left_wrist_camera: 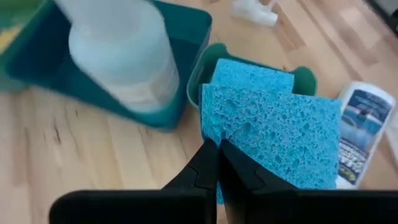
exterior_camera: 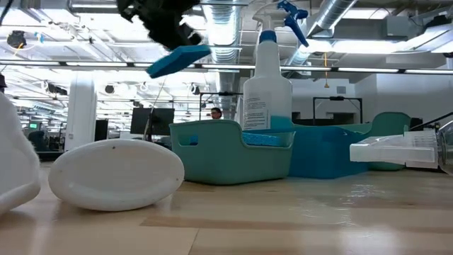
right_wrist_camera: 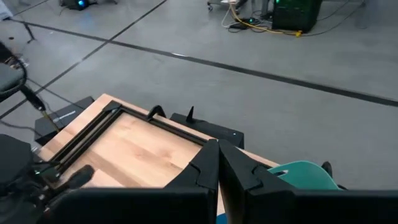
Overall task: Pick & Place Kitchen Items
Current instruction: Put the light blue sponge into the bottom green bin
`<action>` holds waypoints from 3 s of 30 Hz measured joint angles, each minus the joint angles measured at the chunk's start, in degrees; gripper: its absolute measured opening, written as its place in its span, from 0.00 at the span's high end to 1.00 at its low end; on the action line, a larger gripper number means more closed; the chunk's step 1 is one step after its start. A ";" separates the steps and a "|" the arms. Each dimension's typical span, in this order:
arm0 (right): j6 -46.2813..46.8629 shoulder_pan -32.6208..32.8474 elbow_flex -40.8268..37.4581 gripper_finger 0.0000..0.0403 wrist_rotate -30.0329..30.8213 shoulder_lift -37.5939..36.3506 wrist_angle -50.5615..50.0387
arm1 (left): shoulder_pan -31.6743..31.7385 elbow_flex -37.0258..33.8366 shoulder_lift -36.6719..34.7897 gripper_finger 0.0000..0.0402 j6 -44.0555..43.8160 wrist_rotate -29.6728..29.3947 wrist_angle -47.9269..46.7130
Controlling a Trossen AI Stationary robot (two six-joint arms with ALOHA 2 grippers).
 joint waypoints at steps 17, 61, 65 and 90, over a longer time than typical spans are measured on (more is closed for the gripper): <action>-0.74 4.20 0.00 1.00 0.66 0.00 -5.98 | -14.10 22.79 18.46 1.00 6.23 -13.32 -11.56; -1.60 5.71 0.00 1.00 1.03 -0.44 -5.33 | -15.76 26.17 30.20 1.00 5.07 -15.33 -7.38; -1.60 5.71 0.00 1.00 1.02 -0.44 -5.33 | -15.63 25.81 30.21 1.00 5.07 -15.33 -7.21; -1.60 5.71 0.00 1.00 0.98 -0.44 -5.33 | -15.43 25.62 30.21 0.99 4.00 -15.28 -7.56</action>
